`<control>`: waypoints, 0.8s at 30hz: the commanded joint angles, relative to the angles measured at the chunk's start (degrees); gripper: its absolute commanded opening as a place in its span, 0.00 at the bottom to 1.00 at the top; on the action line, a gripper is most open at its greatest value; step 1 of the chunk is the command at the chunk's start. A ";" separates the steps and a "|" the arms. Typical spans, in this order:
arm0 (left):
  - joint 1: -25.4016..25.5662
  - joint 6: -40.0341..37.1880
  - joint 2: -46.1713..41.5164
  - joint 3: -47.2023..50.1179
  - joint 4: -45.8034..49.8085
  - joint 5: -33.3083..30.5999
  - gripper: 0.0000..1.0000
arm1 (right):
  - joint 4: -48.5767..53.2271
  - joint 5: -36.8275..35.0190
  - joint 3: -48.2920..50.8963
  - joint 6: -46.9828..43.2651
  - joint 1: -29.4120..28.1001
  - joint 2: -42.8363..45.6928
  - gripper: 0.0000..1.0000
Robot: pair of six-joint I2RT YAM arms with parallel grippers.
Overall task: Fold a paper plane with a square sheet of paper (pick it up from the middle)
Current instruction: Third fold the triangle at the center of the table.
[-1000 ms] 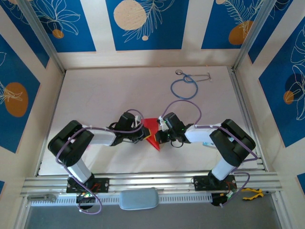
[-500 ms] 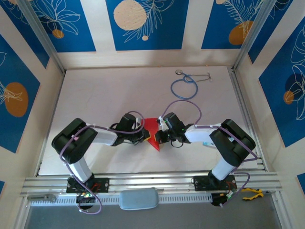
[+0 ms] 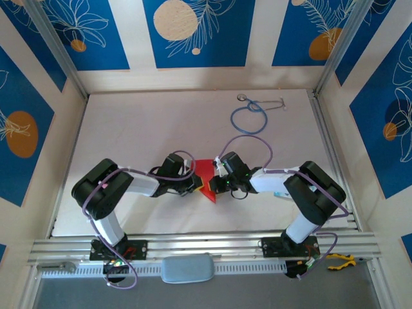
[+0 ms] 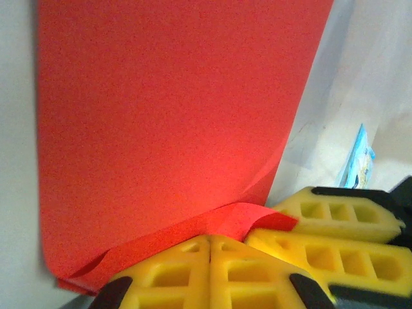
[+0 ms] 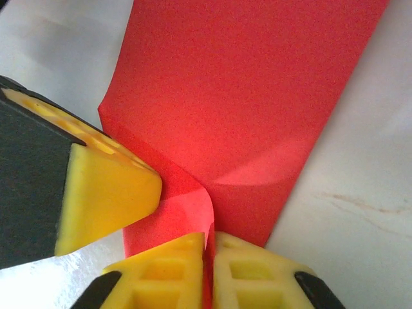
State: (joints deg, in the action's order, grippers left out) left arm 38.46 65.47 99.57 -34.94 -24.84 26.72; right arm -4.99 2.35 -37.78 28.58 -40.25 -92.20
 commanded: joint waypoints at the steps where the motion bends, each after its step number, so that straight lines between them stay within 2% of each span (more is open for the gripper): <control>1: 0.65 -1.73 2.13 0.48 4.10 -0.60 0.00 | 5.32 -2.52 -0.62 1.10 0.57 4.25 0.28; 5: 0.61 -1.79 2.27 0.33 4.03 -0.53 0.00 | 8.22 -3.93 -0.24 2.87 1.79 8.91 0.37; 8: 0.65 -1.86 2.21 0.17 4.03 -0.54 0.00 | 12.22 0.15 -0.90 6.38 3.73 11.48 0.37; 12: 0.61 -1.84 2.22 0.27 3.97 -0.62 0.00 | 12.87 10.69 -1.56 10.54 4.75 11.76 0.25; 16: 0.65 -1.81 2.31 0.30 3.91 -0.63 0.00 | 8.66 11.27 -0.46 13.77 0.37 12.35 0.12; 19: 0.65 -1.78 2.45 0.31 3.84 -0.71 0.00 | 9.31 11.21 -2.12 13.63 -2.09 10.04 0.06; 24: 0.65 -1.84 2.47 0.43 3.70 -0.66 0.00 | 13.47 9.27 -6.27 12.26 -4.38 4.45 0.02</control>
State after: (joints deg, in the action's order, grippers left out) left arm 38.50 64.58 99.63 -34.98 -24.84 26.79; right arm 5.48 11.14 -41.60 41.01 -43.92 -85.62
